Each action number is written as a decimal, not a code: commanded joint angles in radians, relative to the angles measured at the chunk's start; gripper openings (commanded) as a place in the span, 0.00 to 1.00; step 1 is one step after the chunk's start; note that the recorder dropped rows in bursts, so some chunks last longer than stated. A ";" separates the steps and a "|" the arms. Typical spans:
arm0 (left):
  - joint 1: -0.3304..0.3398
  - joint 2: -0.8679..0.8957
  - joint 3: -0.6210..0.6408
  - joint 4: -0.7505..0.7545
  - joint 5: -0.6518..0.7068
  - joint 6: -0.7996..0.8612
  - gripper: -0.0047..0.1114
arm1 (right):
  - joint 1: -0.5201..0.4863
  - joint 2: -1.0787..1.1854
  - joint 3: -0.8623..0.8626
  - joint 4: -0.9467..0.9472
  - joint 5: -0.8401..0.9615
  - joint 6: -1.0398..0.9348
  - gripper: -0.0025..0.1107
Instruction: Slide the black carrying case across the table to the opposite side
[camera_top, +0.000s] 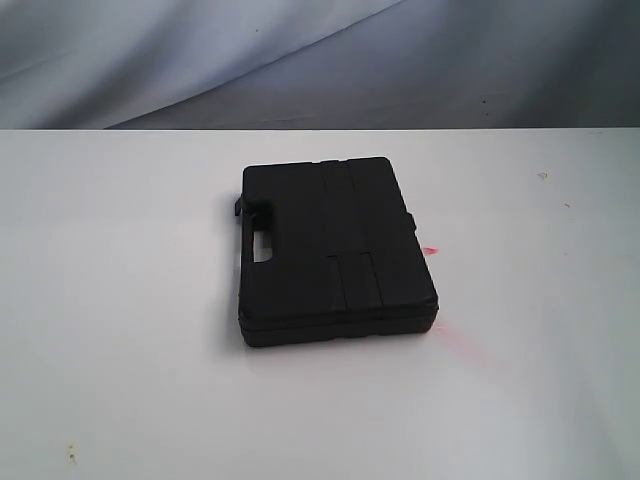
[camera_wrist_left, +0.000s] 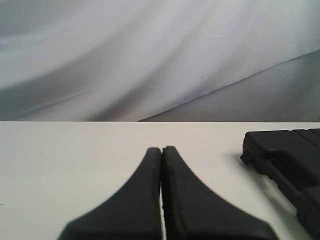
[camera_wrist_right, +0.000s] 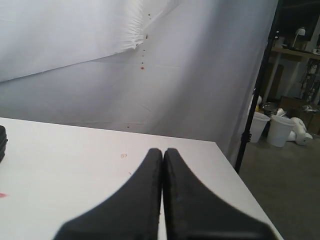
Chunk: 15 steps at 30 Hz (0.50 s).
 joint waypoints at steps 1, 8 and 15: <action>0.002 -0.004 0.005 0.001 -0.002 -0.010 0.04 | 0.001 -0.006 0.004 0.011 -0.007 -0.014 0.02; 0.002 -0.004 0.005 0.001 -0.002 -0.010 0.04 | 0.001 -0.006 0.004 0.013 -0.003 -0.014 0.02; 0.002 -0.004 0.005 0.001 -0.002 -0.010 0.04 | 0.001 -0.006 0.004 0.013 -0.005 -0.011 0.02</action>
